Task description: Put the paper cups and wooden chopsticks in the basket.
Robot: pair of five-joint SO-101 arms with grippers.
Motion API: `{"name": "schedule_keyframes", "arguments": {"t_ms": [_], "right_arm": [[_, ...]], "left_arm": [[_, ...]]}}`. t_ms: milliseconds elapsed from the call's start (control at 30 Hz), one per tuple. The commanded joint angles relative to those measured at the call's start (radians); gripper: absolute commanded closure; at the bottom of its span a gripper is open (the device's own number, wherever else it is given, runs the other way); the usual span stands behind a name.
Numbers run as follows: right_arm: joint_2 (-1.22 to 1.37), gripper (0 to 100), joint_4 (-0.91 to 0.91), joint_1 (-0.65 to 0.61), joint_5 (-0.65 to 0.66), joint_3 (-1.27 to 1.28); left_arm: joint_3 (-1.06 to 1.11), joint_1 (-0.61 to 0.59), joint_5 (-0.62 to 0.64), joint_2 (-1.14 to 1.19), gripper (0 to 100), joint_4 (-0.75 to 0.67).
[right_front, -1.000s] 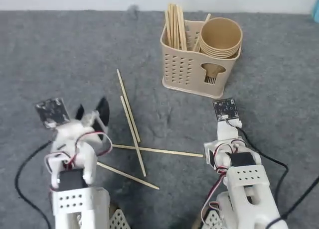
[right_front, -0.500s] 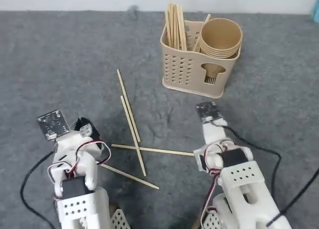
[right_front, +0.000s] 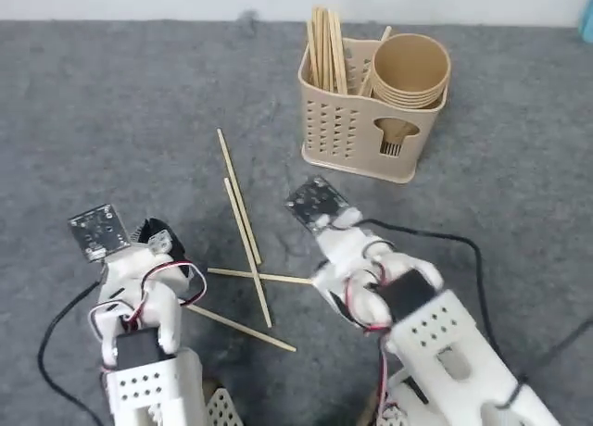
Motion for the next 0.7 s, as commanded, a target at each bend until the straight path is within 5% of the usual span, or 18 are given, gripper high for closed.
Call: {"name": "schedule_keyframes", "arguments": {"t_ms": [0,200,433,667], "right_arm": [[0.142,99.1,-0.039,-0.024,0.015,-0.143],[0.489,98.9,-0.104,-0.025,0.014,-0.4],[0.905,98.9,-0.216,-0.096,-0.025,-0.74],[1.254,98.8,-0.214,-0.101,-0.046,-1.158]], "left_arm": [[-0.031,-0.012,0.0,-0.009,99,0.005],[-0.101,-0.071,0.003,0.114,99,-0.018],[-0.268,-0.183,0.009,0.614,99,-0.229],[-0.463,-0.296,0.153,0.999,99,-0.311]]}}
